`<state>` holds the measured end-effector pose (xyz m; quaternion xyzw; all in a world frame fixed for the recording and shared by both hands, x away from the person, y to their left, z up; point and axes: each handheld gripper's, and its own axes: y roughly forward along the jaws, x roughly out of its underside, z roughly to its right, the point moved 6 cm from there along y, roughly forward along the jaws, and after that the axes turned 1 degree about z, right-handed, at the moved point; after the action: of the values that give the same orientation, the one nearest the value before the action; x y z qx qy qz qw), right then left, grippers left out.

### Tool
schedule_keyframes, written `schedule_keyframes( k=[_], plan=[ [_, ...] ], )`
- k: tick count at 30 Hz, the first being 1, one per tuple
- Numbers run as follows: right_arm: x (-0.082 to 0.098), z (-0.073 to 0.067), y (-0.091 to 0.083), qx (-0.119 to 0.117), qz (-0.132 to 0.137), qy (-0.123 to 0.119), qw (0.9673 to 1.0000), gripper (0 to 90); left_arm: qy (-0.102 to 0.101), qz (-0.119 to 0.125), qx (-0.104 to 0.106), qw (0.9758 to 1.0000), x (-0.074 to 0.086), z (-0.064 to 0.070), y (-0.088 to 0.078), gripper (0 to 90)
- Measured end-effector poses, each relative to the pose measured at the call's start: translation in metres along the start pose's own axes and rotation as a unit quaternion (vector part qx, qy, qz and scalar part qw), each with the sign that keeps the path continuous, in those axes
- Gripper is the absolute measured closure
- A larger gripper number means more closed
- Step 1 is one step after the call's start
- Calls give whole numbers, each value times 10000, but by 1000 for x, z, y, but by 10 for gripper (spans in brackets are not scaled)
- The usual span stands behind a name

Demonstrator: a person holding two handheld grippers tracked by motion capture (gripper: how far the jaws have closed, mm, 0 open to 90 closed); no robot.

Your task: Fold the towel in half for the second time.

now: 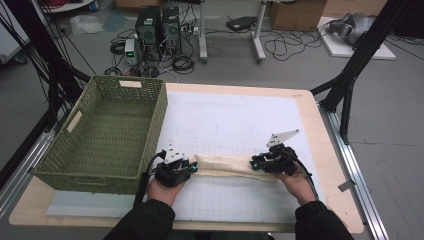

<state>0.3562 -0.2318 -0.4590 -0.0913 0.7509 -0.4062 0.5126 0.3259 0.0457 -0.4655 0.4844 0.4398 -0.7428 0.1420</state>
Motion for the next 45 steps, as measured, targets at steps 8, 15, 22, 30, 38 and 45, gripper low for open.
schedule_keyframes(
  k=[8,15,22,30,38,45],
  plan=[
    [10,-7,12,114,-183,-90,9997,731,-124,286,57,9995,-19,5,-13,575],
    [12,-11,14,195,-184,-185,9995,731,-73,405,42,9991,-37,11,-16,566],
    [12,-12,16,247,-199,-211,9993,735,117,438,95,9989,-58,21,-10,625],
    [13,-11,16,236,-137,-194,9994,735,253,392,180,9988,-67,32,5,674],
    [13,-11,16,260,-133,-200,9994,734,294,267,207,9990,-71,31,8,687],
    [13,-11,16,282,-116,-240,9992,730,306,-305,418,9982,-49,42,35,738]
  ],
)
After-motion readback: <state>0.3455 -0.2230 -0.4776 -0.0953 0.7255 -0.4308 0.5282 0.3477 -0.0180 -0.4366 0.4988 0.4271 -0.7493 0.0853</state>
